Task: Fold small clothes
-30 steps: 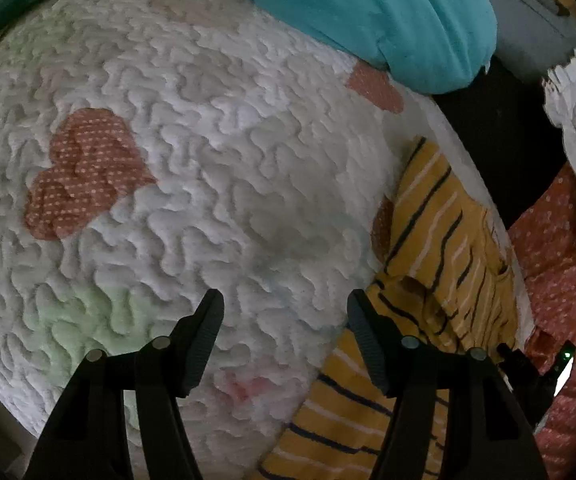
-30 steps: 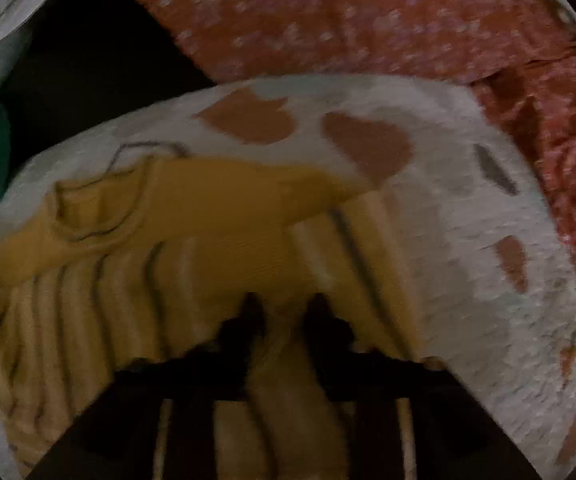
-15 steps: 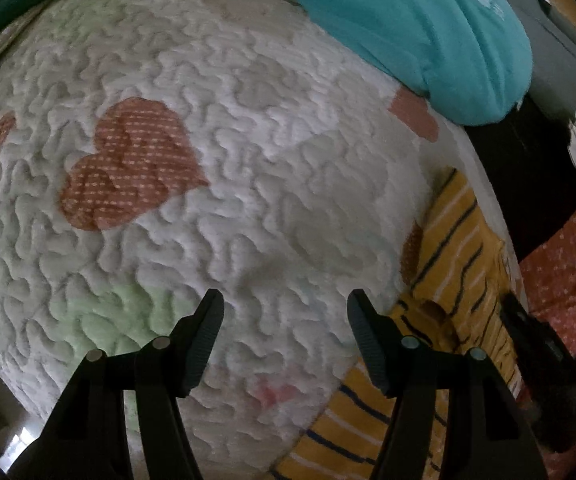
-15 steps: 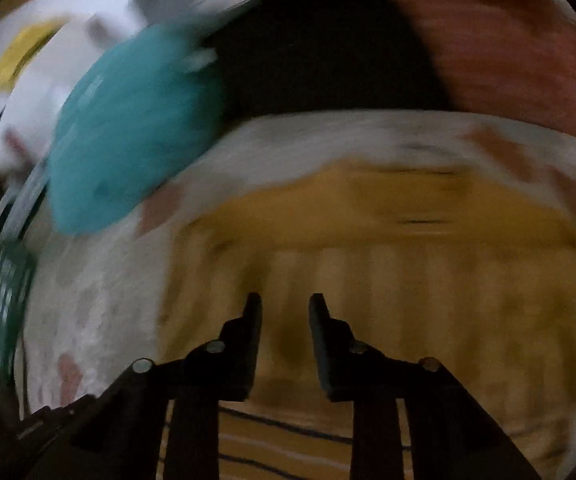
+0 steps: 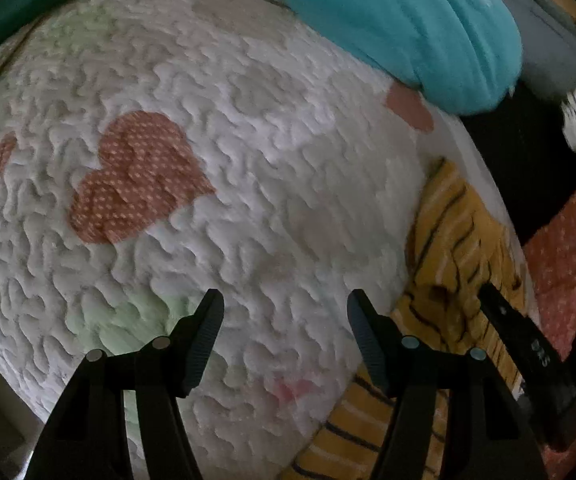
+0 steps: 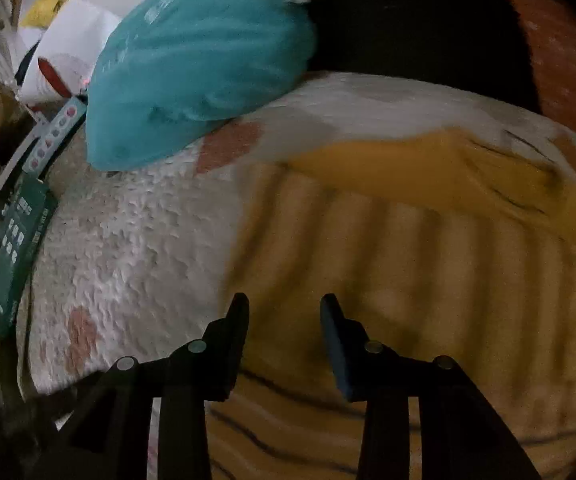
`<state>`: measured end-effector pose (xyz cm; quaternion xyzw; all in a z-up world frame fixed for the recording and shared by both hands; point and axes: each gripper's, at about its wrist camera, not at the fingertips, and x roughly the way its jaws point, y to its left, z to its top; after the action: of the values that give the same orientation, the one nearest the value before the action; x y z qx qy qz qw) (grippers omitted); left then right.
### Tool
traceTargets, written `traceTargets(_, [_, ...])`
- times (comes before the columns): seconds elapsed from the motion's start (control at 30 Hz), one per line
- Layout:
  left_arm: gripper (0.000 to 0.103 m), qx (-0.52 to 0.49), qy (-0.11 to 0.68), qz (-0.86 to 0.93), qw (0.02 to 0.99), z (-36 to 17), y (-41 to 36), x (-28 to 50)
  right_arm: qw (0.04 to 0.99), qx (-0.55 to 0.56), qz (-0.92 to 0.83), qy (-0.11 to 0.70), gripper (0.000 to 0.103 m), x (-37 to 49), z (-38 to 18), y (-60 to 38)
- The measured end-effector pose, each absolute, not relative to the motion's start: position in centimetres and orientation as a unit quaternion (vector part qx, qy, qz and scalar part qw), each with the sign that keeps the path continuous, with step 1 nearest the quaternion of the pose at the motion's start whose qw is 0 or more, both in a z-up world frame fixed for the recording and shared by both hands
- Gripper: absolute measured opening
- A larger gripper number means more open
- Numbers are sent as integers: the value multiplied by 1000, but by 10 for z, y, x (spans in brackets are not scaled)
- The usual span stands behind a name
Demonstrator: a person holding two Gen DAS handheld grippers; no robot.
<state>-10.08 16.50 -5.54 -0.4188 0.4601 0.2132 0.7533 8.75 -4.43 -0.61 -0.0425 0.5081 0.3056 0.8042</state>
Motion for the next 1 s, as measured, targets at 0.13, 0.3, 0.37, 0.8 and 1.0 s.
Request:
traceTargets(0.13, [63,-398,478,176,763,-59,141,-93,825,20,180,536,41,125,-18,-143])
traceTargets(0.3, [63,-357,510,149,768,-68,110,-82,806,165,81,563,38,138,-27,-273])
traceTargets(0.37, [63,-343,510,147,775,-67,107,-82,816,173,46,549,43,124,-20,-309])
traceTargets(0.8, [63,-342,498,74,793,-79,71,-152,771,234,137,576,50,-65,-50,-415])
traceTargets(1.0, [64,-378,487,44,786,-88,47,-195,749,283,194,566,52,-112,-69,-407])
